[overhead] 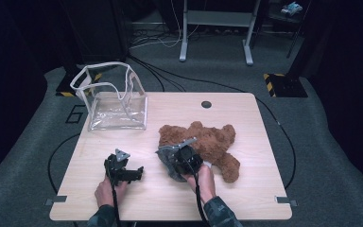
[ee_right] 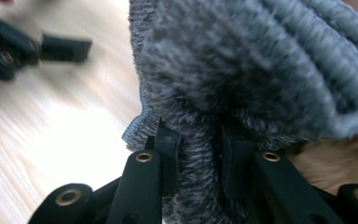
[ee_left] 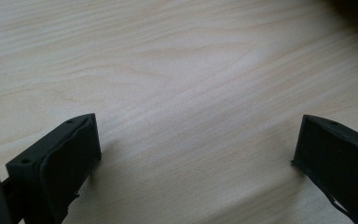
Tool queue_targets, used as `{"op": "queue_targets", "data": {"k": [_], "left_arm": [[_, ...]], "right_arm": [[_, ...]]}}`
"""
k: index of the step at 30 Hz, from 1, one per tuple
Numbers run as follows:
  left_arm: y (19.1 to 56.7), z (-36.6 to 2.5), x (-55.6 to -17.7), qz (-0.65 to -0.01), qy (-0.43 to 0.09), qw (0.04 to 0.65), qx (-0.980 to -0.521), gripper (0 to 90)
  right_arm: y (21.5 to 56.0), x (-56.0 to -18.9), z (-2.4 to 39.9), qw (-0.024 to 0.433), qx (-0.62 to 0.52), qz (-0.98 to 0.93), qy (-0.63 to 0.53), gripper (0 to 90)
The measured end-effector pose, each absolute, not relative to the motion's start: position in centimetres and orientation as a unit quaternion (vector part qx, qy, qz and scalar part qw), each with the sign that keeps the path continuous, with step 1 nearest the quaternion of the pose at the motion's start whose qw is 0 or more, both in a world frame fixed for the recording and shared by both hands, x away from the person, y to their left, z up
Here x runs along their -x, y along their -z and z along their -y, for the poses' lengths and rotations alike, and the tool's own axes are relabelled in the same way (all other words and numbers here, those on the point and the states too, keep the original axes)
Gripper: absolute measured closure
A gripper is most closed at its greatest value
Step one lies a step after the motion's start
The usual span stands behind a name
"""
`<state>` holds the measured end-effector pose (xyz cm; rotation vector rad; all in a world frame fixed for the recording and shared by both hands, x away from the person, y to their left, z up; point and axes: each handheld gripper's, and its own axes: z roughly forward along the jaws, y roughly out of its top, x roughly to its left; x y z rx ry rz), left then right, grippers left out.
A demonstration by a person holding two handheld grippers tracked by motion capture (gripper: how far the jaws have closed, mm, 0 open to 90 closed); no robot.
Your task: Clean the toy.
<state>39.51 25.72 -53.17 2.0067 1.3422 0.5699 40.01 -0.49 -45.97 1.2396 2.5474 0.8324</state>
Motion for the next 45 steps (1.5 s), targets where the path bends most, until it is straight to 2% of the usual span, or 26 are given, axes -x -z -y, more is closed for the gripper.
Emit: {"op": "queue_targets", "data": {"k": [7,11,16,22,27,39,40,45], "left_arm": [[53.2,-25.7,-39.5,-0.512,-0.217,0.325,-0.765,0.0],[53.2,-25.7,-39.5,-0.513,-0.218,0.325,-0.764,0.0],[53.2,-25.7,-39.5,-0.513,-0.218,0.326,-0.764,0.0],[53.2,-25.7,-39.5,-0.513,-0.218,0.325,-0.764,0.0],[53.2,-25.7,-39.5,-0.513,-0.218,0.326,-0.764,0.0],[53.2,-25.7,-39.5,-0.513,-0.218,0.325,-0.764,0.0],[53.2,-25.7,-39.5,-0.514,-0.218,0.326,-0.763,0.0],[53.2,-25.7,-39.5,-0.513,-0.218,0.326,-0.763,0.0]], "right_arm": [[47.2,-39.5,0.6,0.075,-0.416,-0.866,-0.268,72.2],[45.0,-39.0,1.4,0.086,-0.412,-0.857,-0.298,72.1],[40.7,-39.2,2.6,0.133,-0.406,-0.838,-0.340,72.1],[39.5,-40.3,2.9,0.151,-0.422,-0.826,-0.342,72.1],[41.1,-41.4,2.4,0.144,-0.425,-0.830,-0.331,72.2],[46.1,-39.9,0.6,0.109,-0.414,-0.858,-0.286,72.5],[47.1,-39.7,0.5,0.093,-0.418,-0.859,-0.280,72.5],[47.4,-39.7,0.9,0.085,-0.416,-0.861,-0.280,72.4]]}}
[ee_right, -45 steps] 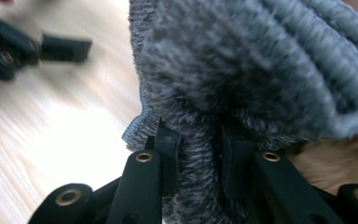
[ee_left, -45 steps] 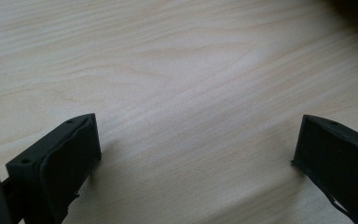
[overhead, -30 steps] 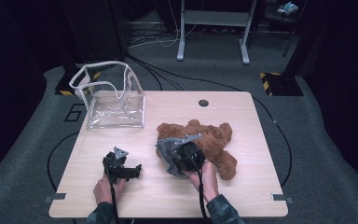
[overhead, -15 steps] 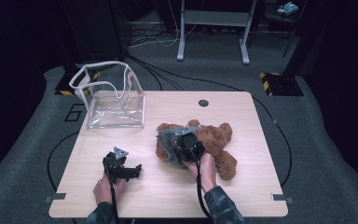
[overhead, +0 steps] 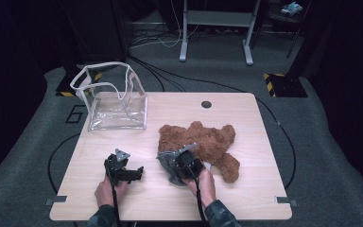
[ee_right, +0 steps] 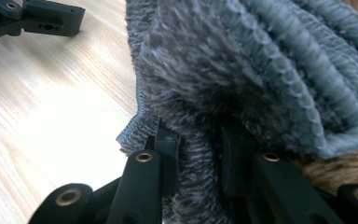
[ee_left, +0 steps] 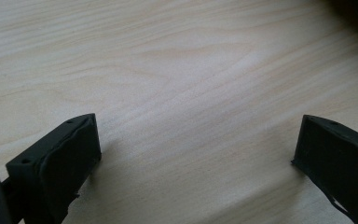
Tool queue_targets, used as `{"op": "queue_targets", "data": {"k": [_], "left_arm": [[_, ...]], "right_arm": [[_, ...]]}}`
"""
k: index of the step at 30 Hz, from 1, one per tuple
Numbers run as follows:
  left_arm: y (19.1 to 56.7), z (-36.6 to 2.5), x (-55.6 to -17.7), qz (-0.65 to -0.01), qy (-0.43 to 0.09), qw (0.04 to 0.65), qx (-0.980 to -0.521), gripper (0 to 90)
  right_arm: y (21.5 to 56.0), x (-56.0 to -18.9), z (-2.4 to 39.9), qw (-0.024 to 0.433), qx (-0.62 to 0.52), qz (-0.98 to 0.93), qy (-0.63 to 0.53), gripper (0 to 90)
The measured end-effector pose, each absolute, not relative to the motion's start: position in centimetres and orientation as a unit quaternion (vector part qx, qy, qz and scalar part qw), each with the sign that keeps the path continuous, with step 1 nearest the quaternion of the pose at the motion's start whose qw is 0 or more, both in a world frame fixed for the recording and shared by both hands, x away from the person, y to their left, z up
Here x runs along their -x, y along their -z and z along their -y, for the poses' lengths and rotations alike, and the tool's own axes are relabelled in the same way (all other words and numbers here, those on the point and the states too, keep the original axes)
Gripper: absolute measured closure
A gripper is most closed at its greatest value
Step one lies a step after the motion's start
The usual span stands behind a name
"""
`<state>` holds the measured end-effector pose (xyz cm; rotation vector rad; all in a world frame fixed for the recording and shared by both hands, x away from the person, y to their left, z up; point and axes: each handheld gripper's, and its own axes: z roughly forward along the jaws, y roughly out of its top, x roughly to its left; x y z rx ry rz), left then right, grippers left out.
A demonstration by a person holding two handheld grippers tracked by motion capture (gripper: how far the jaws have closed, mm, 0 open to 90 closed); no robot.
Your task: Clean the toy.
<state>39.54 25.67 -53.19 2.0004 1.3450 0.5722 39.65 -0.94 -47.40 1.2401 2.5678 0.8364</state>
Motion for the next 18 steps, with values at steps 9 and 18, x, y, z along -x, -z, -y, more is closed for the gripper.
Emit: {"op": "queue_targets", "data": {"k": [9,18], "left_arm": [[53.2,-25.7,-39.5,-0.514,-0.218,0.326,-0.762,0.0],[53.2,-25.7,-39.5,-0.514,-0.219,0.326,-0.763,0.1]], "right_arm": [[44.0,-39.0,3.5,0.098,-0.421,-0.842,-0.323,72.1],[41.0,-38.8,8.7,0.143,-0.458,-0.802,-0.355,71.7]]}}
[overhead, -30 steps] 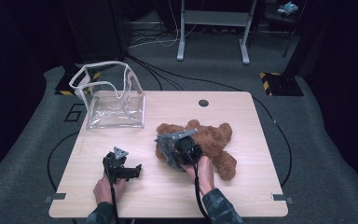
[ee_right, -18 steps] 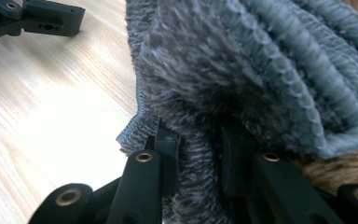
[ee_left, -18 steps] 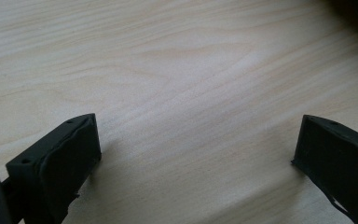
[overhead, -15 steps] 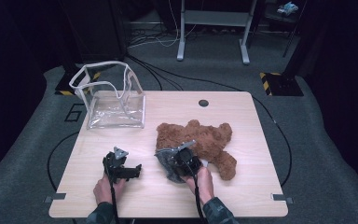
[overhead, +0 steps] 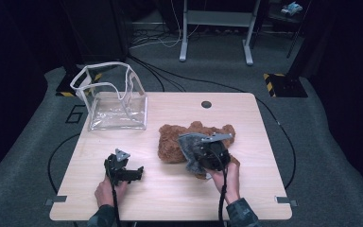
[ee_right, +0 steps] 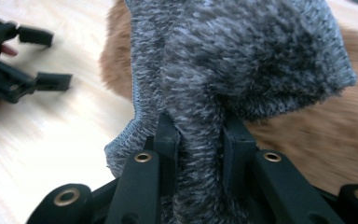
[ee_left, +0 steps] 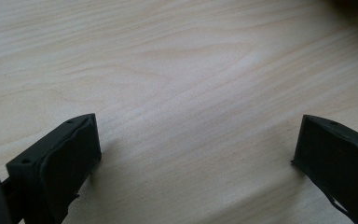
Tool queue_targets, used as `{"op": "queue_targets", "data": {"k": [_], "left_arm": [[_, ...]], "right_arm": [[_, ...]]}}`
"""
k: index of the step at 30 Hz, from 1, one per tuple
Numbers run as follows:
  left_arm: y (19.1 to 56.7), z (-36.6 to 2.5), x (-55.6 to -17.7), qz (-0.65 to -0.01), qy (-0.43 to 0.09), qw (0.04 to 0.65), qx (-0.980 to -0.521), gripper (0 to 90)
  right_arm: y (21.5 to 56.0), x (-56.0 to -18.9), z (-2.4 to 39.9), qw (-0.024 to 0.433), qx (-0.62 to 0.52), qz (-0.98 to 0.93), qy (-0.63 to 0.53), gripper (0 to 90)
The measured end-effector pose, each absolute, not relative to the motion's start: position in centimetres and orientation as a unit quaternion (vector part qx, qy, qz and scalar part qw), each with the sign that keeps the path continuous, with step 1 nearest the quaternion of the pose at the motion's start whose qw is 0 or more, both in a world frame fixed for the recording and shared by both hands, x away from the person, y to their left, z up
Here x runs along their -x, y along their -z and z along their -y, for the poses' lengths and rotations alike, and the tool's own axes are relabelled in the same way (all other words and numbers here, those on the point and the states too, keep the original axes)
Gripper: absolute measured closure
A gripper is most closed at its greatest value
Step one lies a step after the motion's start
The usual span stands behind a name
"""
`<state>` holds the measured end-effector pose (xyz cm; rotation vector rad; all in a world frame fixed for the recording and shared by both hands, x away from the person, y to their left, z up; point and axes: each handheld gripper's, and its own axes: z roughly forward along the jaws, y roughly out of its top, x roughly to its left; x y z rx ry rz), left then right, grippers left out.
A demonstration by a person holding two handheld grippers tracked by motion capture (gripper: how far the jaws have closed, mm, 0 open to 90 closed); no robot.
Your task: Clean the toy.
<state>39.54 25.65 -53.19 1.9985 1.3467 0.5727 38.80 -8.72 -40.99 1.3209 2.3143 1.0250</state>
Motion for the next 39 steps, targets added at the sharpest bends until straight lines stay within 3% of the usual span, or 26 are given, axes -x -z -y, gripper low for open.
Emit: {"op": "queue_targets", "data": {"k": [17,39], "left_arm": [[53.2,-25.6,-39.6,-0.514,-0.220,0.327,-0.762,0.1],[53.1,-24.3,-39.0,-0.524,-0.222,0.321,-0.757,0.0]], "right_arm": [[39.3,-38.5,17.6,0.204,-0.523,-0.748,-0.354,71.9],[40.7,-38.7,23.9,0.224,-0.583,-0.706,-0.334,72.0]]}}
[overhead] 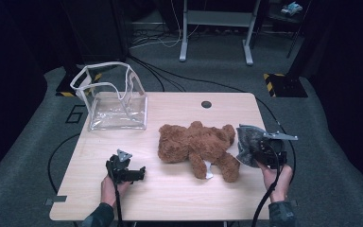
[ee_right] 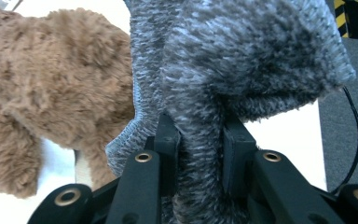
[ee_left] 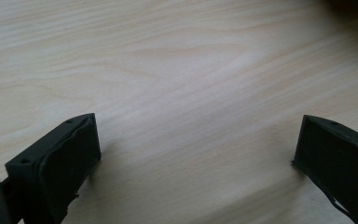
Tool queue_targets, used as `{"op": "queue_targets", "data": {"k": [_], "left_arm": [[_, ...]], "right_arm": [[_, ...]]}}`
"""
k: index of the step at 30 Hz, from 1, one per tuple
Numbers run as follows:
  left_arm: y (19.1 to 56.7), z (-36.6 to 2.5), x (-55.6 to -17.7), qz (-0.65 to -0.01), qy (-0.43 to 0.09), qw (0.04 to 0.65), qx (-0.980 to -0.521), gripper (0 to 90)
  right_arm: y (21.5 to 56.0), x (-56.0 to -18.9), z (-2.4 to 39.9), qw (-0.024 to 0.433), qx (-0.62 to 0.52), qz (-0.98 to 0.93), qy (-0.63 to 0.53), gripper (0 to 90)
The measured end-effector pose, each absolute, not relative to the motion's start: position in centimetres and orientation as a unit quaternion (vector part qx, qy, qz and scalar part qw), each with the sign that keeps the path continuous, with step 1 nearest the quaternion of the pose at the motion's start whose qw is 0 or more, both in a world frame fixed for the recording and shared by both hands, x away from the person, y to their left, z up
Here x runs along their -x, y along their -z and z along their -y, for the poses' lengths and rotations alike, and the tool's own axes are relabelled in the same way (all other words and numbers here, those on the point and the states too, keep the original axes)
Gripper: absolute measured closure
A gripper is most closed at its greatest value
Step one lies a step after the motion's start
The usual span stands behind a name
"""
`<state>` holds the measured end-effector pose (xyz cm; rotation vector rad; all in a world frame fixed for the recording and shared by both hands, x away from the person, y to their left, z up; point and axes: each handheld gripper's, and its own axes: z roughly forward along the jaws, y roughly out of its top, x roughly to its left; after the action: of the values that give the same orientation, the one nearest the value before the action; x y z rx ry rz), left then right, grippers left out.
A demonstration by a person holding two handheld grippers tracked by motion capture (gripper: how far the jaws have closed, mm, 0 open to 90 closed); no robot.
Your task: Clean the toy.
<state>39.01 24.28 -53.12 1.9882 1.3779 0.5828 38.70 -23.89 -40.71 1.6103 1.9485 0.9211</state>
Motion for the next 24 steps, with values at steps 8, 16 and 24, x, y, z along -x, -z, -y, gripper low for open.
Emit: {"op": "queue_targets", "data": {"k": [8,16,24], "left_arm": [[51.7,-19.9,-36.9,-0.513,-0.205,0.351,-0.756,0.8],[49.8,-14.3,-35.5,-0.470,-0.185,0.391,-0.769,1.4],[49.0,-9.5,-35.7,-0.453,-0.152,0.405,-0.780,2.9]], "right_arm": [[41.4,-38.5,25.4,0.222,-0.600,-0.695,-0.328,72.0],[42.0,-38.4,25.9,0.223,-0.606,-0.692,-0.322,72.1],[42.6,-38.6,26.2,0.218,-0.614,-0.689,-0.316,72.0]]}}
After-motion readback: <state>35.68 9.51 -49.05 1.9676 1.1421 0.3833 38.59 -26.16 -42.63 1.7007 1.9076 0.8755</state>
